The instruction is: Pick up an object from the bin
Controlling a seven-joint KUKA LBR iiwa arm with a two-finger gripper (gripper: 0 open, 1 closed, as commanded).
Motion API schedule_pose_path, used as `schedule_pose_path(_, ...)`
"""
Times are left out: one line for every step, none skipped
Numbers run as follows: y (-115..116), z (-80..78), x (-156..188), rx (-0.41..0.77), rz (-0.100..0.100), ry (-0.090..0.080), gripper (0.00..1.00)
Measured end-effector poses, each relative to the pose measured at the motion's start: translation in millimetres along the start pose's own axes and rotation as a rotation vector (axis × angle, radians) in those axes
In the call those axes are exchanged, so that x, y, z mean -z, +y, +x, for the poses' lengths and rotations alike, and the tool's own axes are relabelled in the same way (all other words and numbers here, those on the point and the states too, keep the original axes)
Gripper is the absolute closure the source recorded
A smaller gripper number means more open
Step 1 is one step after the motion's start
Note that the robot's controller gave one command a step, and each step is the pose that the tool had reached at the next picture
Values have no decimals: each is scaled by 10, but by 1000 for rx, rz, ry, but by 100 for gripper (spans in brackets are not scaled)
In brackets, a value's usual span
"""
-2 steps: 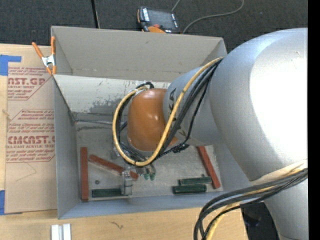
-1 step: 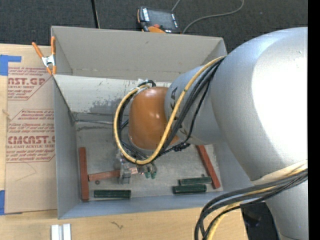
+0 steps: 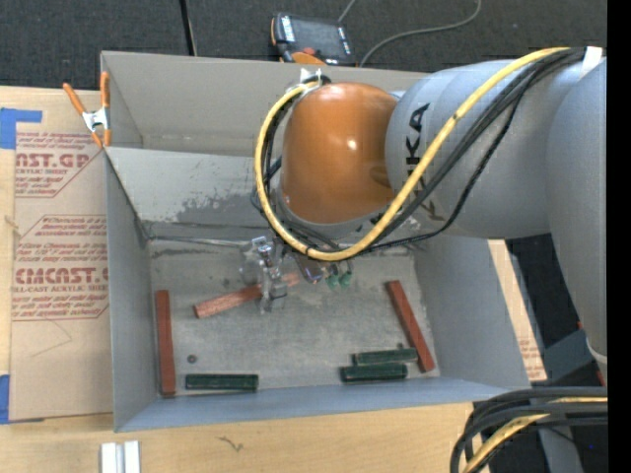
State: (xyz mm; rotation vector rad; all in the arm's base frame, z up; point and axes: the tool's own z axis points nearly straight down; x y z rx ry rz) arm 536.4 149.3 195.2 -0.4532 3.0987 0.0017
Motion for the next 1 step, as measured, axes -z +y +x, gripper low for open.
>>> schedule_pose_path(26,-159,1321,414,-1,1,100)
